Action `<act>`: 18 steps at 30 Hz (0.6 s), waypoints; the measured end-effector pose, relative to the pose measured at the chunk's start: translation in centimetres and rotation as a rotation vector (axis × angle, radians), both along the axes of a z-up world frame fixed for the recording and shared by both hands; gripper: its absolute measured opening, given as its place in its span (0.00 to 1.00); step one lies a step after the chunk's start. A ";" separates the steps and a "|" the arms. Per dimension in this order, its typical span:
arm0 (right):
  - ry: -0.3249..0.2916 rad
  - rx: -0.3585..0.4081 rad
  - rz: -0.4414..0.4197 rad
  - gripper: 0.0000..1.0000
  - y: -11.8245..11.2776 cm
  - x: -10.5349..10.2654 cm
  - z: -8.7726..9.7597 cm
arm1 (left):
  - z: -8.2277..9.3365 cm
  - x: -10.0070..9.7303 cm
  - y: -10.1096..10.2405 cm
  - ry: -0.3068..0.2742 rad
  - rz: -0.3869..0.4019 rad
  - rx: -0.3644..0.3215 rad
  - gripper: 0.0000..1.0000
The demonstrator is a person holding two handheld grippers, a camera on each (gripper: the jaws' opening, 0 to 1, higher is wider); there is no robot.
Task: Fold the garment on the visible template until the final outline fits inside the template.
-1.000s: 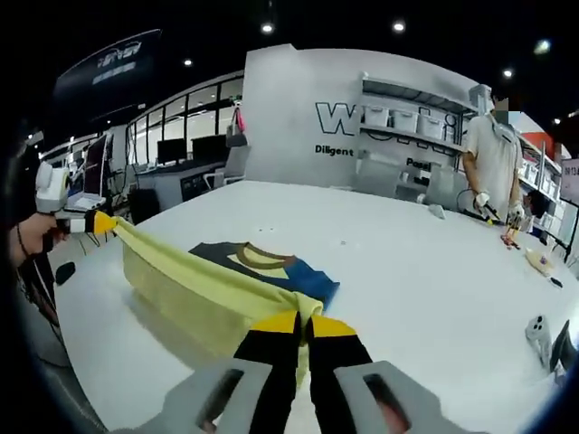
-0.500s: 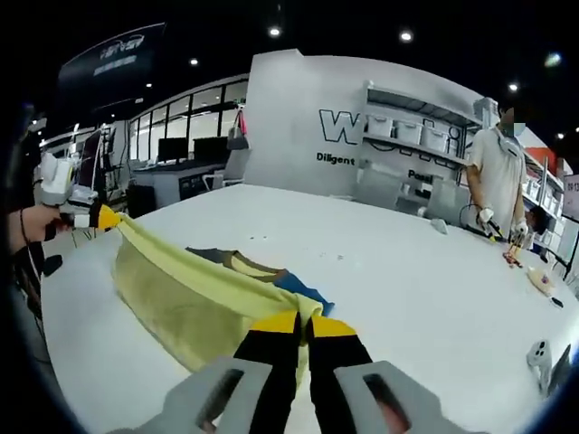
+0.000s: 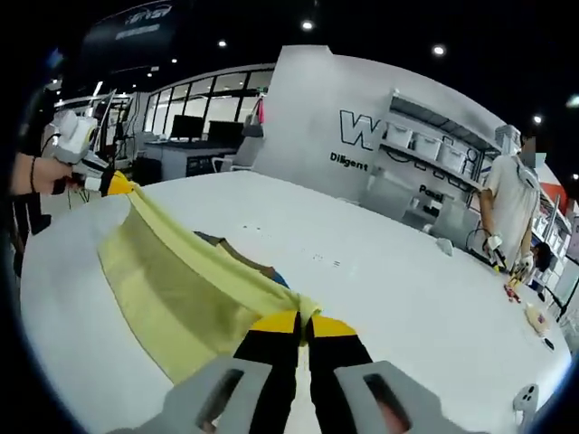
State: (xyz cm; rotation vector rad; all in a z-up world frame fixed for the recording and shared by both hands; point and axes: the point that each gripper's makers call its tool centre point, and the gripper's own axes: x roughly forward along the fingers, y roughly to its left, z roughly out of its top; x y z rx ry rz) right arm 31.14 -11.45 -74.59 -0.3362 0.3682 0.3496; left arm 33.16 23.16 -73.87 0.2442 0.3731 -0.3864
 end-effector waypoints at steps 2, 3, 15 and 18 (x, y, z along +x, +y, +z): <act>-0.002 -0.014 0.007 0.00 0.1 0.8 -0.2 | -0.3 0.7 0.1 0.005 0.002 0.000 0.06; -0.004 -0.018 0.010 0.00 0.1 0.9 -0.2 | -0.4 1.0 0.1 0.009 0.002 0.002 0.06; -0.015 -0.123 0.078 0.00 0.6 5.8 -0.9 | -2.1 4.2 0.3 0.036 0.030 0.036 0.07; -0.005 -0.149 0.087 0.00 0.7 6.5 -1.6 | -2.8 4.7 0.3 0.043 0.013 0.084 0.07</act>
